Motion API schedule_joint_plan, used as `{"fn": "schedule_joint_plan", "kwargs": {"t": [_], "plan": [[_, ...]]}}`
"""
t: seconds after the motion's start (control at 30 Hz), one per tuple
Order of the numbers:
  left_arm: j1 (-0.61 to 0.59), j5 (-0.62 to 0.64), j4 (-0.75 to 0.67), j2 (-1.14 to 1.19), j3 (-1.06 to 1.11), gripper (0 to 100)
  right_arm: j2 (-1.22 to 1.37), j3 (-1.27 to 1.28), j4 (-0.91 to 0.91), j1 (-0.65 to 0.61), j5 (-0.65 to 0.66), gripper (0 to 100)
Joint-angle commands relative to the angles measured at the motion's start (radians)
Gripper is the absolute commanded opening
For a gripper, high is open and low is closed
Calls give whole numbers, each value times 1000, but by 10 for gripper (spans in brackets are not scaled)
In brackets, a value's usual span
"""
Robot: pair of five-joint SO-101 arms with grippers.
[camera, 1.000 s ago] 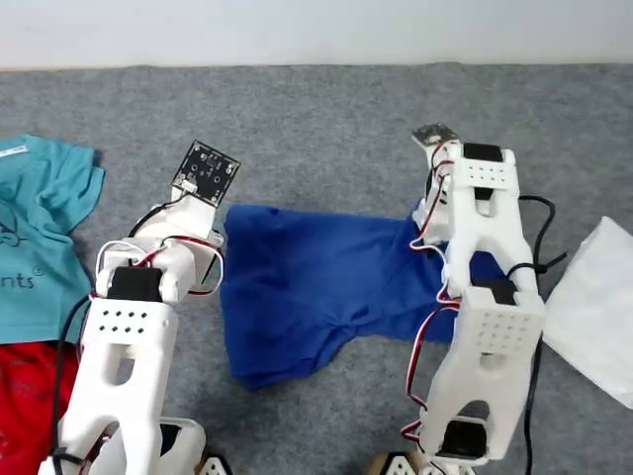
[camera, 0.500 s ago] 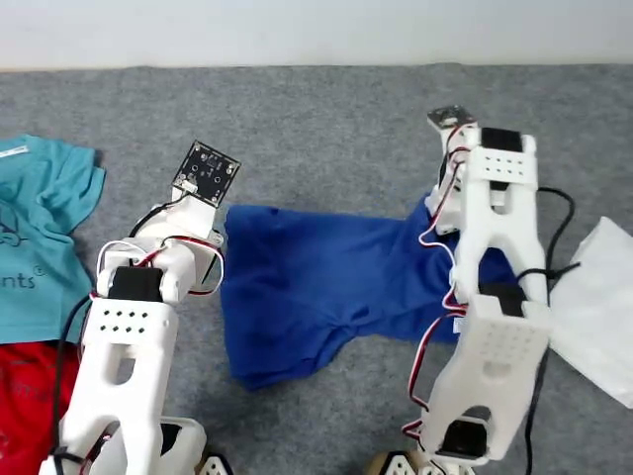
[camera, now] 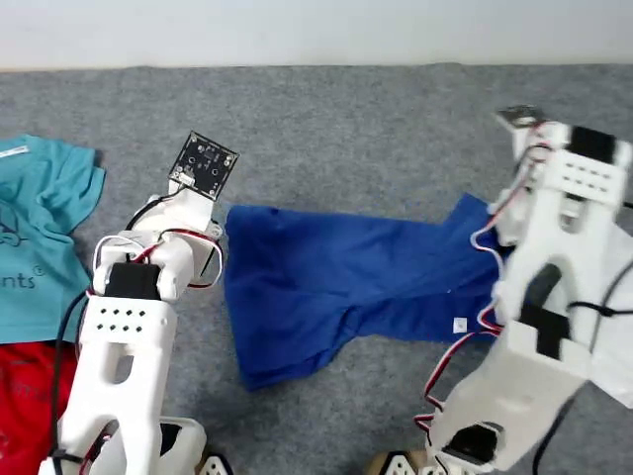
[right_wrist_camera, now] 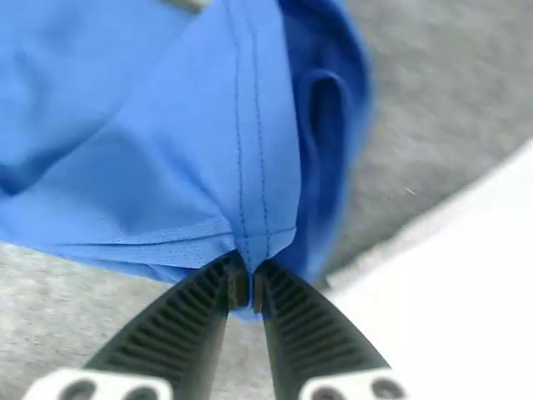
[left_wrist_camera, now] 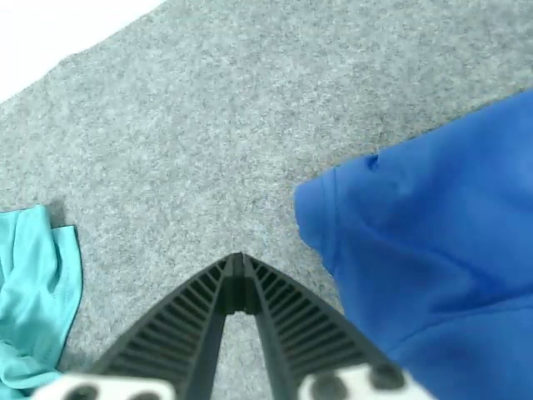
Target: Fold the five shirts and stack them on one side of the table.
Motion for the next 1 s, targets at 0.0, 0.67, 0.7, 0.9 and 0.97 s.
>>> {"fn": "schedule_joint_plan", "kwargs": {"t": [0.0,0.67,0.7,0.9,0.97], "plan": [[6,6,8,-23,-44,3,-74,-38,41,82,64,9],[198,6,146,-20,-128,3,-54,262,41,154,195,186],[199,6,158,-20,-128,3,-70,258,42,170,193,232],[252,6,233,-18,-130,5,-302,256,39,186,198,273],[282,6,258,-18,-130,5,-371,259,39,156,193,262]]}}
